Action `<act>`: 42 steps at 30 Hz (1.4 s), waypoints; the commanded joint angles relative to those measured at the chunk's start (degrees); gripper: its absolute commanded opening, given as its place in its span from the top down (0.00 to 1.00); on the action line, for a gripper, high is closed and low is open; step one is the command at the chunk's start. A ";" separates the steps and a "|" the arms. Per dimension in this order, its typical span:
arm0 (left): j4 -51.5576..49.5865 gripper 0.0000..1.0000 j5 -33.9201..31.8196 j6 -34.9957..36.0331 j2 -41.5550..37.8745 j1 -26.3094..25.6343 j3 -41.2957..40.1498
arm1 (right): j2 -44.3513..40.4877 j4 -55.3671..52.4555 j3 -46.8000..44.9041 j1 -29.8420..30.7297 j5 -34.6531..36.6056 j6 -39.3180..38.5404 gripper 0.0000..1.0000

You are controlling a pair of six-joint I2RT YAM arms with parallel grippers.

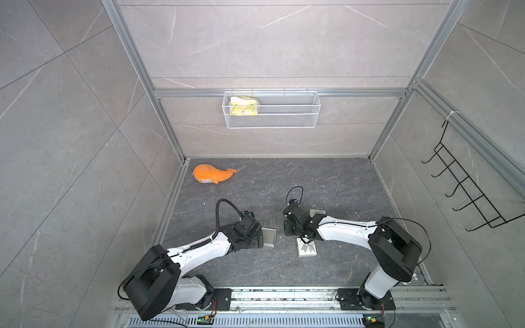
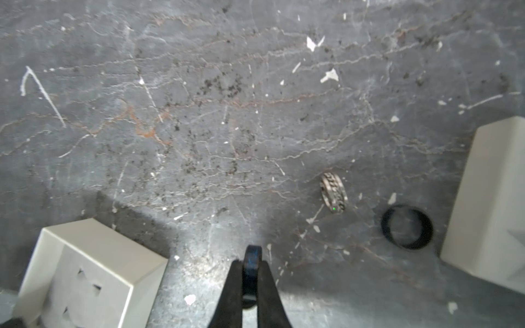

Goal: Take the rings out of the lift-off lid box
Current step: Place the ring at the center of the board.

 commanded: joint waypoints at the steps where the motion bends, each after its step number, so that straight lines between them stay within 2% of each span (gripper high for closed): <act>1: -3.63 0.01 -1.49 1.29 -2.50 0.20 1.37 | 1.14 -3.34 1.98 -0.48 -1.60 -0.72 0.96; 5: -3.78 0.00 -1.11 0.77 -5.62 0.17 1.65 | 2.08 -5.32 3.63 -0.80 -1.52 -1.38 0.87; 11: -6.09 0.00 -1.99 0.11 -8.70 0.20 2.57 | 2.81 -7.23 5.36 -1.00 -2.51 -2.08 0.67; 13: -6.57 0.00 -2.12 -0.56 -9.86 0.15 2.44 | 2.77 -8.01 5.86 -1.08 -2.44 -2.22 0.57; 17: -8.32 0.00 -2.11 -1.90 -12.93 0.20 2.70 | -1.19 -9.53 5.95 -1.16 0.30 -2.85 0.44; 22: -10.74 0.00 -5.71 -2.38 -15.41 0.37 3.47 | -8.41 -14.35 5.89 -1.66 5.06 -2.81 0.23; 26: -10.72 0.00 -6.61 -3.20 -15.65 0.37 3.17 | -9.99 -19.24 5.49 -2.60 7.98 -1.25 0.01; 37: -9.27 0.00 -9.21 -3.11 -16.83 0.64 1.99 | -9.28 -22.96 5.02 -8.34 5.00 -1.76 0.01; 42: -9.19 0.00 -9.73 -2.95 -16.92 0.72 1.75 | -5.35 -24.18 7.25 -10.22 3.75 -3.97 0.01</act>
